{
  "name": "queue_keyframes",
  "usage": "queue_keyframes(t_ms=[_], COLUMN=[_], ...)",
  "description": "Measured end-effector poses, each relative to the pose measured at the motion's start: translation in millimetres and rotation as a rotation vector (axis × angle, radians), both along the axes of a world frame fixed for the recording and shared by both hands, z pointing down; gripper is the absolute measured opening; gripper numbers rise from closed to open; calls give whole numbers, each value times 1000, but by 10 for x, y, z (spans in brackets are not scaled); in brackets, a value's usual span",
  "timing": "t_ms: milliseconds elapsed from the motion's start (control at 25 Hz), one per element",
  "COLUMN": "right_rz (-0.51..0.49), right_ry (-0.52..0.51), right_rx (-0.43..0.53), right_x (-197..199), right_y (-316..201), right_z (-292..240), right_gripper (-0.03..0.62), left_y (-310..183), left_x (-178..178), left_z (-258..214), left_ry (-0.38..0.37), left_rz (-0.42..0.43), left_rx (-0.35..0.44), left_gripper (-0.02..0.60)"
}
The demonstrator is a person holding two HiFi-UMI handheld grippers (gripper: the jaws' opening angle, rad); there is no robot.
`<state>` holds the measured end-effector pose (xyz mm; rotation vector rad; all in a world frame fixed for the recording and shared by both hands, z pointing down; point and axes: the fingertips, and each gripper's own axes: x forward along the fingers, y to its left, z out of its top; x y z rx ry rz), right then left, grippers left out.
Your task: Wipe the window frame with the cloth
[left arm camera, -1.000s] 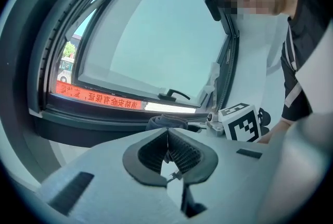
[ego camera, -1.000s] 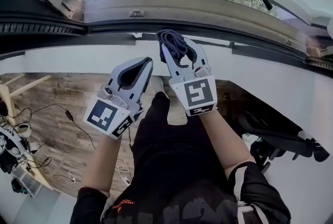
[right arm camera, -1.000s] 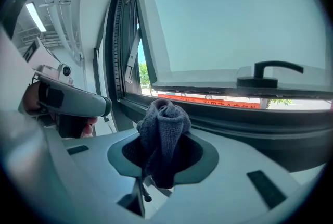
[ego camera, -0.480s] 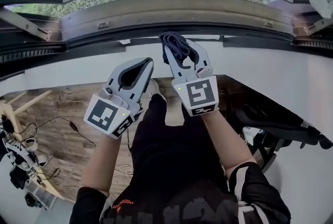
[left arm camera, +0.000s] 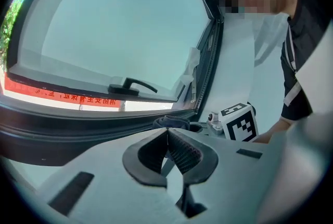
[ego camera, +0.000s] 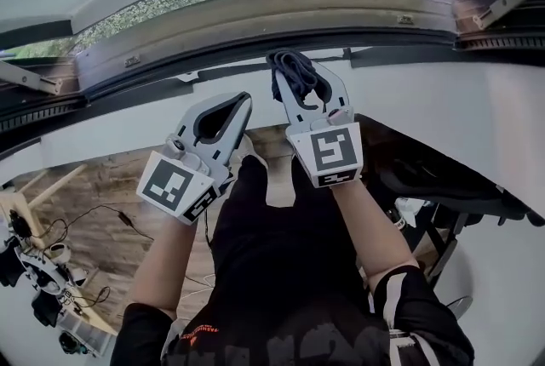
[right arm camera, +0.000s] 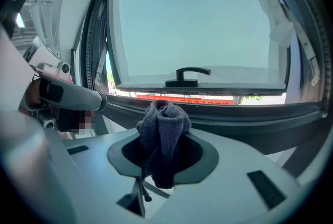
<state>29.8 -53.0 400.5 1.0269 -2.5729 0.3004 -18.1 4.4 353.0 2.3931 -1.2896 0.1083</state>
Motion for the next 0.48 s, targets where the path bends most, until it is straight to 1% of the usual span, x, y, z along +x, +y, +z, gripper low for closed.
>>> queue_keyframes(t_ms=[240,480], right_rz=[63,105], right_ry=[-10,-16], right_rx=[2,1], right_x=[366,646], right_y=[-143,-243], right_z=[1,7], right_gripper=[107,107], left_y=[-128,-223], left_x=[332,574], left_z=[23,12], left_ry=[1,-1], left_rz=[51,80], left_rx=[-2,-2], left_gripper=[20,20])
